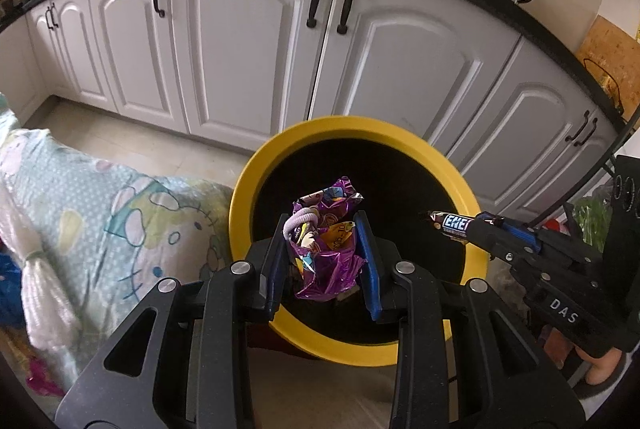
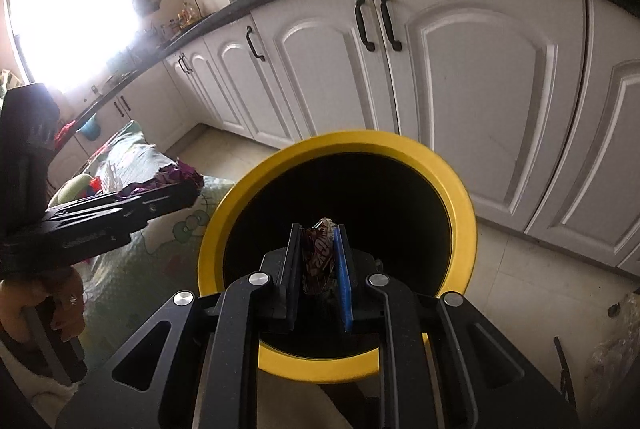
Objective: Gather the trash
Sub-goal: 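Open both grippers to drop the wrappers into the bin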
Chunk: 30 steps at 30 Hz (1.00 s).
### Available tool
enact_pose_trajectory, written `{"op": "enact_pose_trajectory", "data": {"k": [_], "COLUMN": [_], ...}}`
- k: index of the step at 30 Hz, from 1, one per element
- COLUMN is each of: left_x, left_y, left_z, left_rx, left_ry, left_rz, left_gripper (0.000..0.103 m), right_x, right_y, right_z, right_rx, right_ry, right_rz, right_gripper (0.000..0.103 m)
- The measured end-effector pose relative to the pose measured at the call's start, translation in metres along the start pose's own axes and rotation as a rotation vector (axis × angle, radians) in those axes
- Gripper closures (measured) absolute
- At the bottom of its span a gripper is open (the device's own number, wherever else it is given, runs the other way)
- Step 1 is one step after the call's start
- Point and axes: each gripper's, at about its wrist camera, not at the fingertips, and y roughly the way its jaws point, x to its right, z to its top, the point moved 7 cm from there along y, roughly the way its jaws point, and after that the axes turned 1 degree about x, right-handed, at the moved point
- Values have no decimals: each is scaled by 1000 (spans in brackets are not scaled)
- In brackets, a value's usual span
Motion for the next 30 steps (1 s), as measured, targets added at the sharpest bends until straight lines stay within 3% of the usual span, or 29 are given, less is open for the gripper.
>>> {"op": "enact_pose_trajectory", "data": {"k": [10, 17, 22, 30], "left_x": [4, 0, -3, -10], "left_y": [13, 10, 6, -17], "left_z": [-3, -3, -2, 5], "left_rx": [-32, -26, -18, 40], "left_ry": [20, 15, 7, -6], "left_rz": [-15, -5, 1, 32], "left_gripper": [73, 55, 50, 27], "right_x": [6, 11, 14, 14], "right_y": [5, 2, -4, -17], "right_z": [-4, -1, 4, 14], "right_rx": [-25, -7, 16, 69], "right_ry": [21, 39, 47, 44], "right_rz": [-9, -19, -32, -45], "right_gripper": [85, 73, 67, 58]}}
